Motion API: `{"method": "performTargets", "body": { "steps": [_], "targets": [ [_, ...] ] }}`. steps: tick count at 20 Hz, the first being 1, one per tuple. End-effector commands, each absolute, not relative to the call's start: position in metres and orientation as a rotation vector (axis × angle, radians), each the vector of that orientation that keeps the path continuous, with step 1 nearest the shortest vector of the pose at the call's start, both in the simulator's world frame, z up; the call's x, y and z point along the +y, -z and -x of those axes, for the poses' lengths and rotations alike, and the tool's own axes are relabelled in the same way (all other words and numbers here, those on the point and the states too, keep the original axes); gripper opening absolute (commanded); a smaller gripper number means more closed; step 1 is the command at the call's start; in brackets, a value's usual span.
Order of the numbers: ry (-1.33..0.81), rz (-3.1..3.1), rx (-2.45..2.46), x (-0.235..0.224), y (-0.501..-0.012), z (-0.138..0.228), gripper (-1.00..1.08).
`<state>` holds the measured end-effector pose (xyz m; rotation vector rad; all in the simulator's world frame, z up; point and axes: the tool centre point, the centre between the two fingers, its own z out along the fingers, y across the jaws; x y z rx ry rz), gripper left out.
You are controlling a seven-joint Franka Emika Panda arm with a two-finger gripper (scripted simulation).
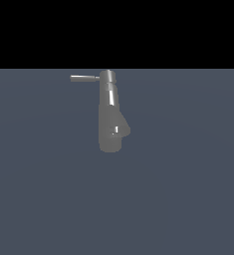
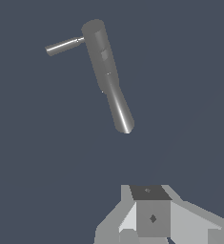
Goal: Turn on the faucet by rotating a designated handle.
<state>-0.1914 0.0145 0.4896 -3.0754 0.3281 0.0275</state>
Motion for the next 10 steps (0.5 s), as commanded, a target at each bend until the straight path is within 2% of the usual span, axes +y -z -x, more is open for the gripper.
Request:
{"method": "performTargets", "body": {
  "steps": [1, 10],
  "targets": [
    [-0.039, 3.053, 0.411, 0.019, -0.486, 0.175, -1.00],
    [-0.086, 2.968, 0.719, 0.038, -0.467, 0.113, -1.00]
  ]
}}
